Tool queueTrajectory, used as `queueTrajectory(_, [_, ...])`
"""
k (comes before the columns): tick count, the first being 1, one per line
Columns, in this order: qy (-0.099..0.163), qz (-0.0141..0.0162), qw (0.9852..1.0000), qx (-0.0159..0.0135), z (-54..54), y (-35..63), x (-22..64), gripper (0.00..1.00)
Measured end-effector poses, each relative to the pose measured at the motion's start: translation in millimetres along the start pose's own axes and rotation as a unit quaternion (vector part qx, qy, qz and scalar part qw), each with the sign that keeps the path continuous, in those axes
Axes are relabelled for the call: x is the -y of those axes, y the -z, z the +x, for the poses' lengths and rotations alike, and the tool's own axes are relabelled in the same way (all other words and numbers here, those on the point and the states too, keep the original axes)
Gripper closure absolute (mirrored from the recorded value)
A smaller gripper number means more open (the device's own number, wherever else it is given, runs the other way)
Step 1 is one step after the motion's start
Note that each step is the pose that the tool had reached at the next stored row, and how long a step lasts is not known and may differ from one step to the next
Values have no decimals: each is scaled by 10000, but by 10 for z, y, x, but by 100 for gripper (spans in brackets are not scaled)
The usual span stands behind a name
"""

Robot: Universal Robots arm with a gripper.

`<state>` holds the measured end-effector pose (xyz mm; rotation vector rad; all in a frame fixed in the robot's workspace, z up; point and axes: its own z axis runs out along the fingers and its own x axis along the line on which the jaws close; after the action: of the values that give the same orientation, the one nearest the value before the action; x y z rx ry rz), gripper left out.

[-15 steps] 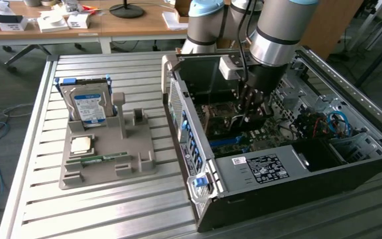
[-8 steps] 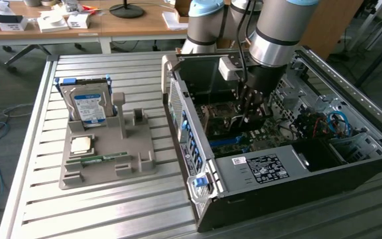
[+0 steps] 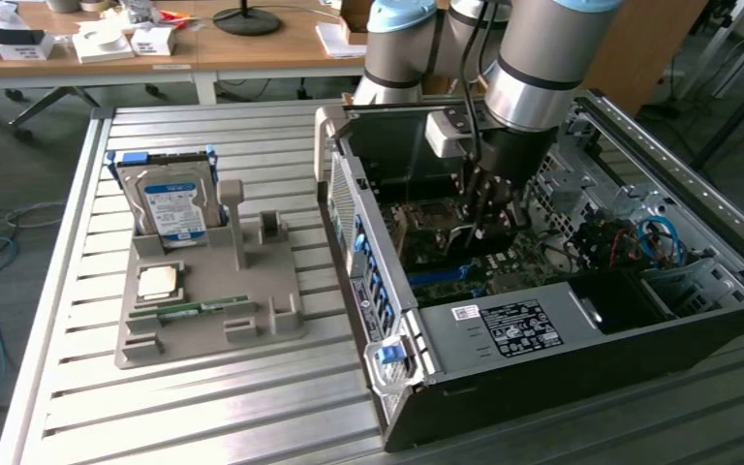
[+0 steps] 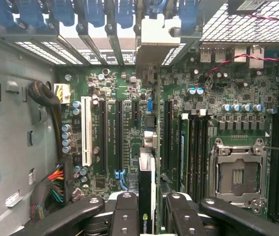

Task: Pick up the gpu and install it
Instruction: 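Insert the gpu into the slot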

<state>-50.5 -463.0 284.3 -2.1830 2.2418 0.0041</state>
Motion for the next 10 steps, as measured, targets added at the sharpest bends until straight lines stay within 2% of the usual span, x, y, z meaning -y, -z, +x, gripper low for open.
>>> queueTrajectory(10, [-1,0,10000,1,0,-36,-7,74])
